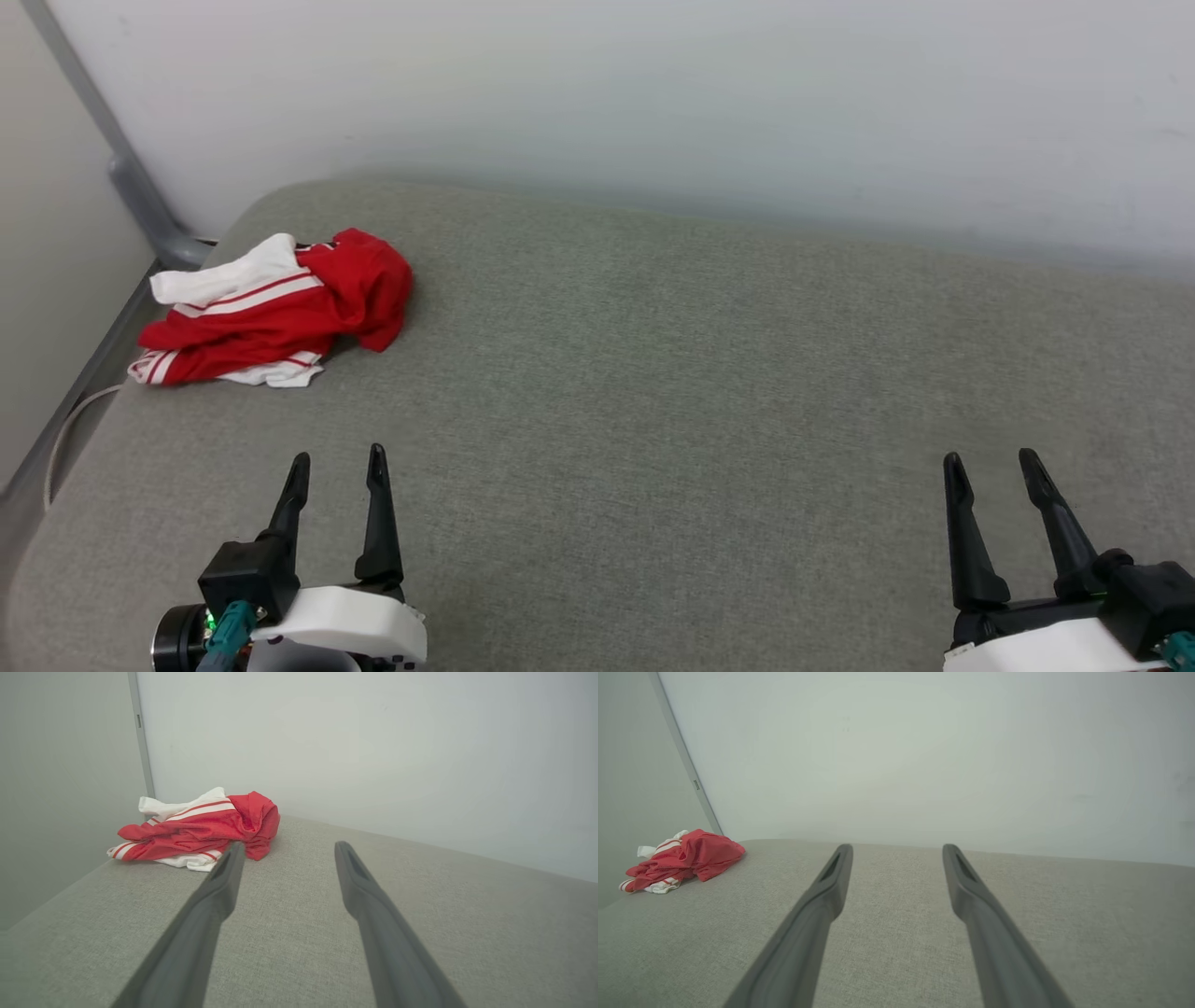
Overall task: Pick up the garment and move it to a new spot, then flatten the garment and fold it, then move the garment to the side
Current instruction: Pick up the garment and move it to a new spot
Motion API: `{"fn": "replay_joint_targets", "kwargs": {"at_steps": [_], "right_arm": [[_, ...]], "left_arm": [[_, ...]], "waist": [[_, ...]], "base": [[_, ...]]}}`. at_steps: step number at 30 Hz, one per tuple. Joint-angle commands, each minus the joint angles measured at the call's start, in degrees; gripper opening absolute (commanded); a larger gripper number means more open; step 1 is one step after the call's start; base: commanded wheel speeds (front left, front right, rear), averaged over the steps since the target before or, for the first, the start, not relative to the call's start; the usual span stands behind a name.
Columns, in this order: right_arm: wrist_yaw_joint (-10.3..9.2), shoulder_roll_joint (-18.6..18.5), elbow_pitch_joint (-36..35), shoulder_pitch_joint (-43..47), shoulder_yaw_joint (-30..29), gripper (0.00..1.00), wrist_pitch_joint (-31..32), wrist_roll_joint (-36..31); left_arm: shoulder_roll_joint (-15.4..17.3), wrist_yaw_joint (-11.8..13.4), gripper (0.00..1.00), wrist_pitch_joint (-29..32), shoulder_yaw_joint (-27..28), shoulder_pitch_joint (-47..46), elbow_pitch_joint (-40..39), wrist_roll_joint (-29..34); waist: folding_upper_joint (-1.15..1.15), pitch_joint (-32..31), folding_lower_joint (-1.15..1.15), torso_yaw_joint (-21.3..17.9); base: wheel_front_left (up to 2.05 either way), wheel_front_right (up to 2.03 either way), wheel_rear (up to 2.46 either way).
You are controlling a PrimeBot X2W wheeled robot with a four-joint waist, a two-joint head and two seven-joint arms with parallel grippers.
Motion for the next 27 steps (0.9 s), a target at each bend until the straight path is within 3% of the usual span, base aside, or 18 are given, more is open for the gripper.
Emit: {"fn": "replay_joint_targets", "kwargs": {"at_steps": [1, 14, 27], "right_arm": [[-0.02, 0.0, -0.1, 0.5, 0.2, 1.00, -0.1, 0.0], [-0.02, 0.0, -0.6, 0.0, 1.4, 1.00, -0.1, -2.1], [-0.03, 0.0, -0.6, 0.0, 1.7, 1.00, -0.1, -2.8]], "left_arm": [[0.0, 0.2, 1.00, -0.1, 0.3, -0.3, -0.1, -0.3], [0.0, 0.1, 1.00, -0.1, 1.9, 0.0, 0.4, -1.4], [0.0, -0.2, 1.00, -0.1, 3.7, 0.6, 0.7, -3.8]], "waist": [[0.00, 0.2, 0.00, 1.7], [0.00, 0.6, 0.00, 9.8], [0.00, 0.7, 0.00, 13.4]], "base": [[0.00, 0.00, 0.00], [0.00, 0.00, 0.00], [0.00, 0.00, 0.00]]}}
